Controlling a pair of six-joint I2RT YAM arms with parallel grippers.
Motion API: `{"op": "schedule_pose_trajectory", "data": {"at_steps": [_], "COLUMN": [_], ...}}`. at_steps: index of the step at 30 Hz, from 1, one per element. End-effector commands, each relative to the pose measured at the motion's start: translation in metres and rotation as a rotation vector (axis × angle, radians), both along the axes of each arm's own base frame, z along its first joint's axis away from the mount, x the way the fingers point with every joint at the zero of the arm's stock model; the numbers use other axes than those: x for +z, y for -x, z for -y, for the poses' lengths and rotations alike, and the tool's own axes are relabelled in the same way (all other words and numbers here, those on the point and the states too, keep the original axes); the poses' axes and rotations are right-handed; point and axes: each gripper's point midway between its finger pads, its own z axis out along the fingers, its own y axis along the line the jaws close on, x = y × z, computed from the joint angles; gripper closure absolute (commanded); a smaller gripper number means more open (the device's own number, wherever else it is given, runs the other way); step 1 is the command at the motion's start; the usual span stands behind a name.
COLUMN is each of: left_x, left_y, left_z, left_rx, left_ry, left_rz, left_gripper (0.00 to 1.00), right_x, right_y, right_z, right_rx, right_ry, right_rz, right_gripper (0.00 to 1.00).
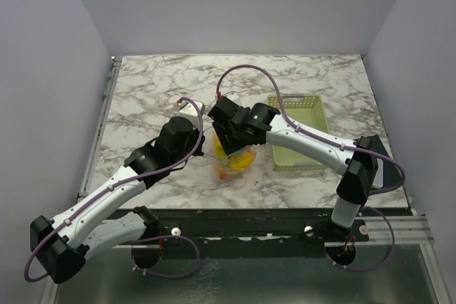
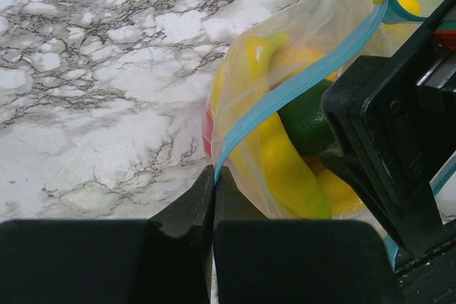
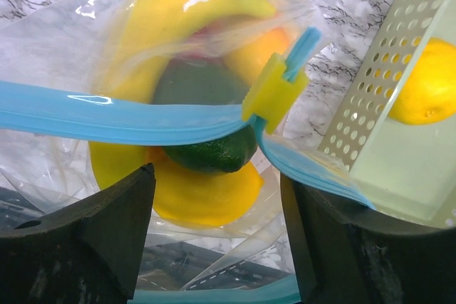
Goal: Place the food in the zip-top bag and seal the zipper
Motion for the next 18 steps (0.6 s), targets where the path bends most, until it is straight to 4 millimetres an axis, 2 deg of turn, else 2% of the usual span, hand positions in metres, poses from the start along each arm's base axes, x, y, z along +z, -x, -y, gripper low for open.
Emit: {"op": "schedule_pose_trajectory", "data": {"at_steps": [1, 5, 12, 15, 18], "left_x": [-0.004, -0.005, -0.007, -0.007, -0.007], "left_y": [0.004, 0.004, 0.004, 0.004, 0.004], "left_z": [-0.003, -0.003, -0.003, -0.002, -0.003], "left_rx": [-0.010, -0.011, -0.011, -0.011, -0.008], "left_ry": [-0.009, -0.011, -0.016, -0.017, -0.017], "left_rz": [-0.015, -0.016, -0.021, -0.022, -0.020], "left_gripper": [1.00, 1.00, 1.00, 1.00, 1.00], "right_x": [0.025, 0.043, 0.086, 0.107, 0.119], "right_y": [-0.002, -0.005, -0.002, -0.001, -0.002], "right_z": [-0.003, 0.002, 0.014, 0.027, 0.044], "right_rx": [-0.015, -0.048, -0.088, -0.115, -0.151], "right_ry": [-0.075, -0.122, -0.287, -0.338, -0.350], "right_rz": [0.055, 0.106, 0.210, 0.269, 0.323], "right_gripper": [0.24, 0.24, 0.31, 0.34, 0.34]}}
